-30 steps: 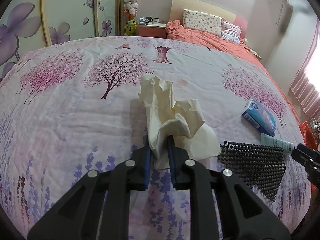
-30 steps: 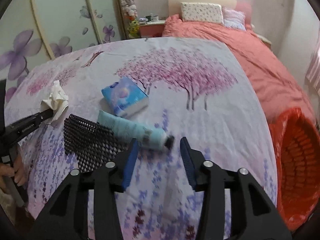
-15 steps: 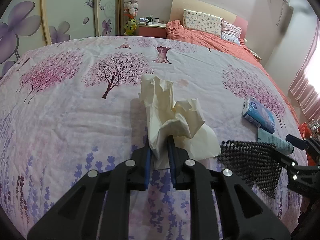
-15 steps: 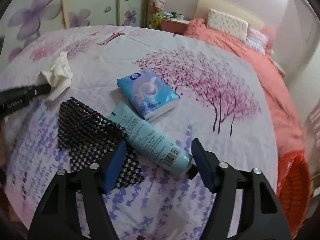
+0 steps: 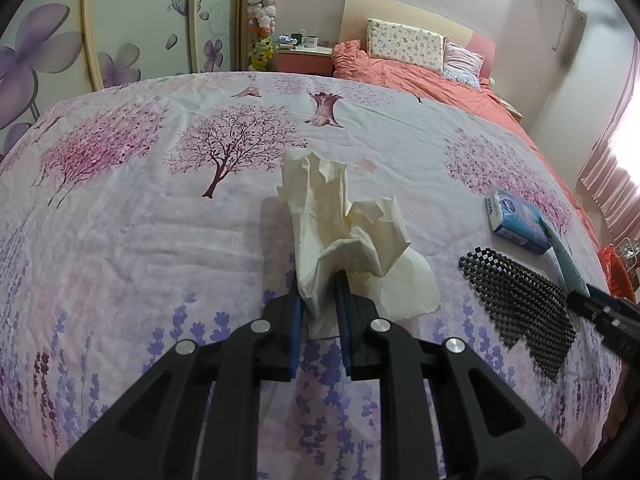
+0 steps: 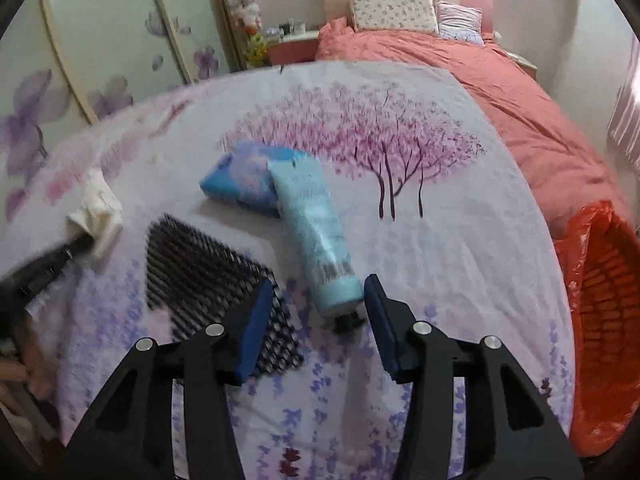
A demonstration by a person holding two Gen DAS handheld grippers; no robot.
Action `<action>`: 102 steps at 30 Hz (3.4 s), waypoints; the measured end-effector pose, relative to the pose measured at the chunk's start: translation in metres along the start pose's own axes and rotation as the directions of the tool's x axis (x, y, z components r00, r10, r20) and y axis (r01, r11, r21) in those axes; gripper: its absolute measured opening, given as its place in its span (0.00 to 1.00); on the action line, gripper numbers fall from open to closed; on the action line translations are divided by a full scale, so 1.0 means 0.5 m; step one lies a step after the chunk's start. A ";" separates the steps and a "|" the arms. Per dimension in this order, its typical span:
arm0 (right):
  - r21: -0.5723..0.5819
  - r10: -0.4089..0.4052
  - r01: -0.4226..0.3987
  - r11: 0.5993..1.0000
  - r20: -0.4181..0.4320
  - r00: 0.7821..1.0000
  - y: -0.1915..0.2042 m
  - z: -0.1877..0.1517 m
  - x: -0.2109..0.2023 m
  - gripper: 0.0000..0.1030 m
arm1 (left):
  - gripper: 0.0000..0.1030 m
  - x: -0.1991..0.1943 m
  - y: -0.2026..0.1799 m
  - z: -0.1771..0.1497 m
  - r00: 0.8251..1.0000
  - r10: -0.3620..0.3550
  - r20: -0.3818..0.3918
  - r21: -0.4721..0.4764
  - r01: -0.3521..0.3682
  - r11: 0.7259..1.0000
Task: Collect trash
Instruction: 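Lower the open right gripper toward the light blue tube, then close the right gripper on the light blue tube's cap end and lift it, then carry the tube and tissue over the orange basket and open both grippers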
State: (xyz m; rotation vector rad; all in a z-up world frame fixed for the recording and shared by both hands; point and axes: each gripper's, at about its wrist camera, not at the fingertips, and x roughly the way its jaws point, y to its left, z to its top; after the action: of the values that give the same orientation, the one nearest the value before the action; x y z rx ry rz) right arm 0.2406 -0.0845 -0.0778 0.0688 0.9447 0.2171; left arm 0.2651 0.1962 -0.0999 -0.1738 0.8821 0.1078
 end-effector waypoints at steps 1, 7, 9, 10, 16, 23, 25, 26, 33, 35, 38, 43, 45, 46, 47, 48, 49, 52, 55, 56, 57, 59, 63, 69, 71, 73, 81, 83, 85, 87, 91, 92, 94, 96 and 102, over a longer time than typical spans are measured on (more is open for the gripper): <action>0.011 0.012 -0.012 1.000 0.018 1.000 -0.006 0.003 -0.007 0.49 | 0.17 0.000 0.000 0.000 1.000 0.001 0.000 0.000 -0.001 1.000; 0.015 -0.006 0.005 1.000 0.012 1.000 -0.010 0.010 0.012 0.45 | 0.17 0.002 -0.001 0.001 1.000 0.002 -0.001 0.003 -0.002 1.000; 0.019 -0.008 0.008 1.000 0.001 1.000 -0.011 0.007 0.023 0.35 | 0.17 0.002 -0.001 0.001 1.000 0.001 -0.001 0.002 -0.001 1.000; 0.016 -0.016 0.016 1.000 0.011 1.000 -0.011 0.003 0.025 0.34 | 0.17 0.002 -0.002 0.001 1.000 0.002 -0.001 0.003 -0.002 1.000; 0.033 -0.015 0.013 0.999 0.033 0.999 -0.017 0.004 0.026 0.33 | 0.20 0.006 0.000 0.006 1.000 -0.011 0.002 -0.009 0.011 1.000; 0.010 -0.044 0.043 0.999 0.038 0.998 -0.009 0.009 0.033 0.26 | 0.26 0.013 -0.011 0.016 1.000 -0.024 0.006 -0.006 0.024 1.000; 0.019 -0.037 0.037 0.999 0.041 0.998 -0.013 0.007 0.032 0.26 | 0.14 0.016 -0.010 0.018 0.999 -0.034 0.001 -0.009 0.034 0.999; 0.025 -0.033 0.032 0.999 0.042 0.999 -0.016 0.006 0.030 0.26 | 0.12 0.017 -0.010 0.020 0.999 -0.041 0.000 -0.011 0.041 0.999; 0.073 -0.022 0.017 0.997 0.072 0.997 -0.036 -0.001 0.014 0.26 | 0.07 -0.010 -0.017 0.029 0.998 -0.045 0.050 0.008 0.045 0.999; 0.078 -0.022 0.016 0.997 0.082 0.996 -0.041 -0.001 0.004 0.26 | 0.07 -0.019 -0.019 0.035 0.997 -0.048 0.061 0.009 0.047 0.999; 0.088 -0.021 0.012 0.996 0.100 0.995 -0.047 -0.001 -0.013 0.26 | 0.07 -0.038 -0.028 0.039 0.995 -0.056 0.079 0.016 0.055 0.998; 0.097 -0.024 0.010 0.995 0.140 0.990 -0.057 -0.002 -0.054 0.26 | 0.07 -0.073 -0.057 0.045 0.991 -0.079 0.108 0.039 0.075 0.996; 0.100 -0.025 0.009 0.995 0.157 0.987 -0.060 -0.004 -0.070 0.26 | 0.07 -0.086 -0.073 0.048 0.989 -0.090 0.116 0.051 0.084 0.995; 0.102 -0.027 0.009 0.995 0.170 0.985 -0.062 -0.005 -0.082 0.26 | 0.07 -0.096 -0.085 0.049 0.988 -0.095 0.122 0.060 0.088 0.994; 0.103 -0.028 0.010 0.995 0.180 0.983 -0.065 -0.006 -0.090 0.26 | 0.07 -0.101 -0.092 0.047 0.987 -0.100 0.126 0.065 0.092 0.994; 0.107 -0.032 0.011 0.994 0.195 0.980 -0.069 -0.009 -0.104 0.26 | 0.07 -0.109 -0.104 0.048 0.986 -0.106 0.130 0.073 0.097 0.993; 0.110 -0.033 0.010 0.994 0.204 0.978 -0.072 -0.009 -0.112 0.26 | 0.07 -0.117 -0.114 0.047 0.985 -0.111 0.133 0.080 0.100 0.992; 0.123 -0.039 0.010 0.992 0.237 0.971 -0.084 -0.015 -0.141 0.26 | 0.07 -0.134 -0.142 0.046 0.982 -0.127 0.138 0.099 0.114 0.989; 0.134 -0.048 0.013 0.991 0.266 0.963 -0.098 -0.022 -0.170 0.26 | 0.07 -0.155 -0.182 0.044 0.978 -0.151 0.144 0.125 0.134 0.983; 0.138 -0.050 0.012 0.990 0.274 0.960 -0.103 -0.025 -0.178 0.26 | 0.07 -0.160 -0.192 0.044 0.977 -0.158 0.145 0.131 0.139 0.982; 0.144 -0.053 0.012 0.989 0.282 0.958 -0.108 -0.028 -0.187 0.26 | 0.07 -0.167 -0.207 0.043 0.975 -0.169 0.146 0.139 0.149 0.979; 0.160 -0.063 0.015 0.987 0.300 0.952 -0.121 -0.034 -0.205 0.26 | 0.07 -0.177 -0.230 0.040 0.971 -0.188 0.145 0.154 0.165 0.974; 0.194 -0.094 0.030 0.981 0.335 0.937 -0.155 -0.047 -0.241 0.26 | 0.07 -0.195 -0.285 0.033 0.962 -0.232 0.142 0.194 0.203 0.960; 0.241 -0.146 0.058 0.969 0.367 0.919 -0.201 -0.066 -0.274 0.26 | 0.07 -0.215 -0.373 0.018 0.946 -0.299 0.127 0.252 0.261 0.932; 0.257 -0.157 0.061 0.965 0.372 0.915 -0.219 -0.075 -0.281 0.26 | 0.07 -0.218 -0.401 0.013 0.941 -0.318 0.119 0.269 0.278 0.922; 0.281 -0.170 0.063 0.958 0.377 0.911 -0.242 -0.084 -0.290 0.26 | 0.07 -0.223 -0.436 0.003 0.933 -0.343 0.108 0.291 0.300 0.908; 0.363 -0.213 0.059 0.930 0.400 0.891 -0.325 -0.121 -0.326 0.26 | 0.07 -0.232 -0.550 -0.031 0.909 -0.412 0.066 0.366 0.362 0.857; 0.383 -0.222 0.056 0.922 0.405 0.887 -0.344 -0.131 -0.335 0.26 | 0.07 -0.232 -0.580 -0.041 0.903 -0.427 0.051 0.381 0.377 0.844; 0.401 -0.234 0.057 0.914 0.407 0.883 -0.363 -0.140 -0.340 0.26 | 0.07 -0.228 -0.604 -0.051 0.897 -0.442 0.034 0.391 0.395 0.831; 0.423 -0.242 0.055 0.905 0.405 0.882 -0.384 -0.149 -0.342 0.26 | 0.07 -0.224 -0.629 -0.060 0.889 -0.457 0.016 0.402 0.413 0.818; 0.457 -0.251 0.045 0.888 0.400 0.882 -0.415 -0.160 -0.340 0.26 | 0.07 -0.214 -0.680 -0.082 0.877 -0.481 -0.016 0.427 0.441 0.789; 0.465 -0.252 0.043 0.885 0.399 0.882 -0.421 -0.162 -0.338 0.26 | 0.07 -0.211 -0.694 -0.088 0.873 -0.487 -0.024 0.433 0.448 0.782; 0.482 -0.258 0.040 0.876 0.395 0.881 -0.436 -0.167 -0.334 0.26 | 0.07 -0.204 -0.720 -0.099 0.868 -0.495 -0.041 0.444 0.459 0.770; 0.495 -0.262 0.039 0.868 0.390 0.883 -0.449 -0.169 -0.328 0.26 | 0.07 -0.196 -0.746 -0.105 0.864 -0.501 -0.059 0.447 0.471 0.760; 0.551 -0.256 0.011 0.835 0.371 0.893 -0.496 -0.175 -0.313 0.26 | 0.08 -0.166 -0.813 -0.119 0.855 -0.507 -0.108 0.449 0.497 0.742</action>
State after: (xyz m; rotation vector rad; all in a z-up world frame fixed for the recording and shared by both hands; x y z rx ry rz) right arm 0.1197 -0.3633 -0.0424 0.5493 0.5335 -0.2048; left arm 0.2347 -0.2161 -0.0291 0.0441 0.7883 -0.6129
